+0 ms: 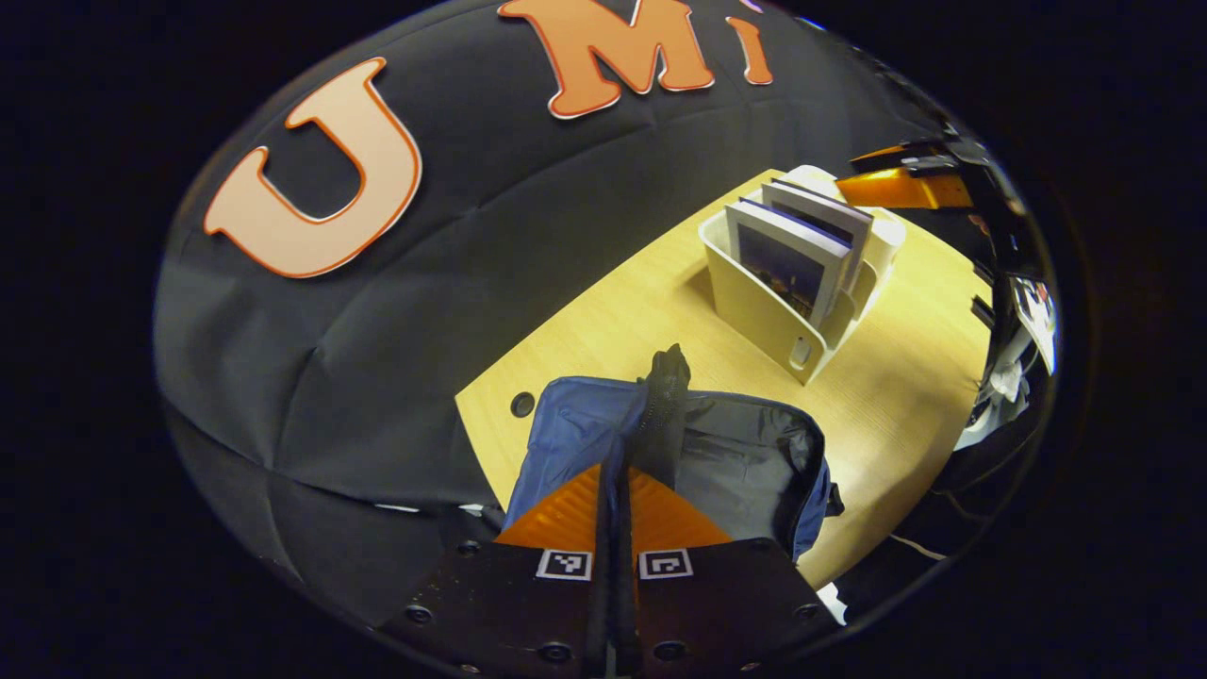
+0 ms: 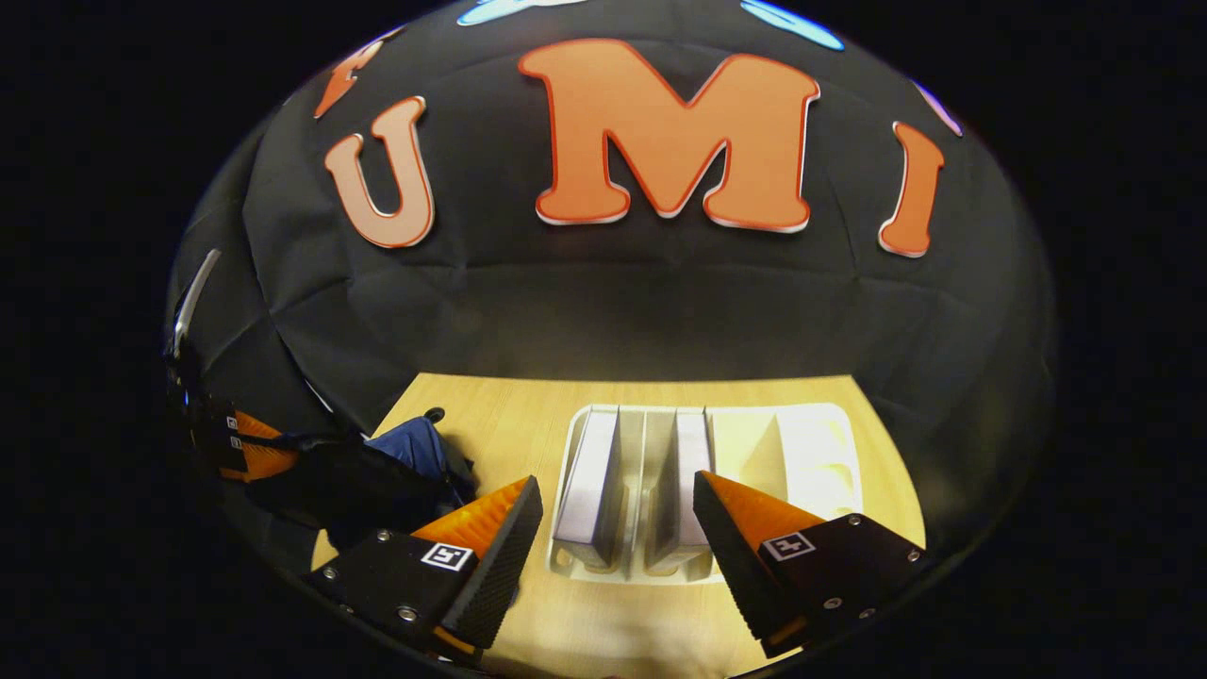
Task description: Open the schoolbag, grab two books from the bookshelf and put them into the schoolbag.
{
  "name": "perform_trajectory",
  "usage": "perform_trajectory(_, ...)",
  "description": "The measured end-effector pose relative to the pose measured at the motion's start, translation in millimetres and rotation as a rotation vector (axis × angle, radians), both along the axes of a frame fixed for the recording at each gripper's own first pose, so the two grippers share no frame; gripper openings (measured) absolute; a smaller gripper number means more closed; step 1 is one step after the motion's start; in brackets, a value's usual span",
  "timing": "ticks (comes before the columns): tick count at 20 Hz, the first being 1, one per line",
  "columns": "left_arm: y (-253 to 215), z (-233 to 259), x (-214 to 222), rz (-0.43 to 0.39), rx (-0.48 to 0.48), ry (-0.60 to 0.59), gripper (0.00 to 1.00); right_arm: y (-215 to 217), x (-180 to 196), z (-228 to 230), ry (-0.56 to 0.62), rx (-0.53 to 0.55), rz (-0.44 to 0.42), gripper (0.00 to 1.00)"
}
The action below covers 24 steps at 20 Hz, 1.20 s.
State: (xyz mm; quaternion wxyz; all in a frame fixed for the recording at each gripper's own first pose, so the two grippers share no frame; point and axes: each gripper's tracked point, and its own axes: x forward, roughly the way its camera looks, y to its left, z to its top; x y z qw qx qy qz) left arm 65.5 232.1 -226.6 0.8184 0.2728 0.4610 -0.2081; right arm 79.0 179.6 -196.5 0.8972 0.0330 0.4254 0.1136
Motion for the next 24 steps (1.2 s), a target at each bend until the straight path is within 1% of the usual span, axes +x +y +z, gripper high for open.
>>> perform_trajectory(1, 1, -2, 2, -0.008, -0.011, -0.002, 0.04, 4, 4, -7, 0.039, 0.008, -0.01, 0.95)
perform_trajectory(3, 3, -4, 2, -0.017, -0.034, -0.002, 0.04, 4, 14, -19, 0.085, -0.037, -0.023, 0.95)
perform_trajectory(5, 6, -6, 5, -0.022, -0.054, -0.004, 0.04, 4, 21, -31, 0.14, -0.094, -0.011, 0.95)
perform_trajectory(7, 8, -9, 6, -0.026, -0.07, -0.002, 0.04, 11, 25, -43, 0.193, -0.113, 0.02, 0.96)
perform_trajectory(9, 12, -14, 7, -0.022, -0.08, 0.006, 0.04, 14, 29, -63, 0.256, -0.147, 0.032, 0.96)
perform_trajectory(11, 17, -16, 7, -0.02, -0.089, 0.007, 0.04, 21, 26, -77, 0.325, -0.14, 0.035, 0.97)
perform_trajectory(14, 19, -21, 7, -0.013, -0.101, 0.017, 0.04, 31, 27, -88, 0.427, -0.113, 0.042, 0.96)
perform_trajectory(15, 20, -23, 7, -0.011, -0.107, 0.018, 0.04, 32, 27, -91, 0.465, -0.109, 0.047, 0.93)
perform_trajectory(18, 20, -28, 5, 0.002, -0.122, 0.027, 0.05, 23, 29, -105, 0.572, -0.142, 0.04, 0.87)
perform_trajectory(19, 21, -29, 3, 0.006, -0.128, 0.032, 0.04, 21, 28, -107, 0.603, -0.149, 0.042, 0.84)
perform_trajectory(22, 24, -32, 2, 0.018, -0.137, 0.041, 0.04, 18, 30, -110, 0.658, -0.171, 0.036, 0.74)
perform_trajectory(24, 25, -34, 1, 0.024, -0.142, 0.046, 0.04, 25, 32, -106, 0.684, -0.16, 0.048, 0.65)
